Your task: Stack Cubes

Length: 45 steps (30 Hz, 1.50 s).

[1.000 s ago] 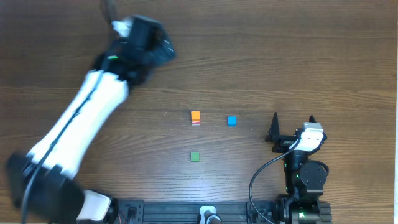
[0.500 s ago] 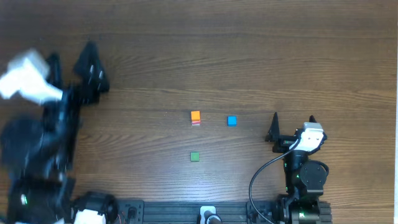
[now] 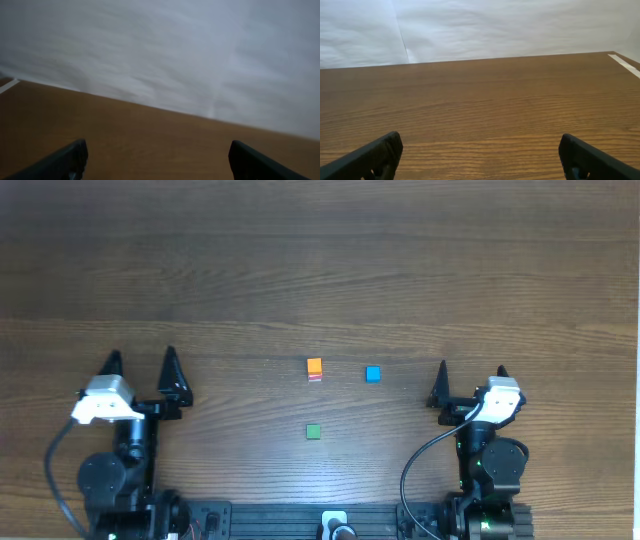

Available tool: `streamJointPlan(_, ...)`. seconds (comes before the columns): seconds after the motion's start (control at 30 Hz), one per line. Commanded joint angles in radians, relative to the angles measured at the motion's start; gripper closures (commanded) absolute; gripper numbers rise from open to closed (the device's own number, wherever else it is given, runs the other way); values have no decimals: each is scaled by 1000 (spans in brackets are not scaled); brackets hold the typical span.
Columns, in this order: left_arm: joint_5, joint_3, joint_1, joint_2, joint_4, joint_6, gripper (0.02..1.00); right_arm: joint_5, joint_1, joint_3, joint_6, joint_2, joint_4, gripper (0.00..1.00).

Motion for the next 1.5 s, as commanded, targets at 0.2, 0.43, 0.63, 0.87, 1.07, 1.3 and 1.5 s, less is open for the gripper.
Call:
streamJointPlan(0.2,50,-45,6,-32,16,89,112,-6,5,-5,10,-7,-3,7)
streamJointPlan(0.43,50,-45,6,-32,16,89,112,-73,5,-5,62,-5,1,7)
streamJointPlan(0.63,50,-45,6,-32,16,89,112,-283,5,17,148,-3,-34,9)
streamJointPlan(0.87,50,-45,6,-32,16,89,112,-363,3,310,175,98,-346,7)
streamJointPlan(1.07,50,-45,6,-32,16,89,112,-375,-54,676,182,316,-777,7)
streamJointPlan(1.3,50,-45,6,-32,16,89,112,-591,-251,948,71,465,-1116,7)
streamJointPlan(1.5,50,-45,6,-32,16,89,112,-735,-378,1091,-132,512,-1286,9)
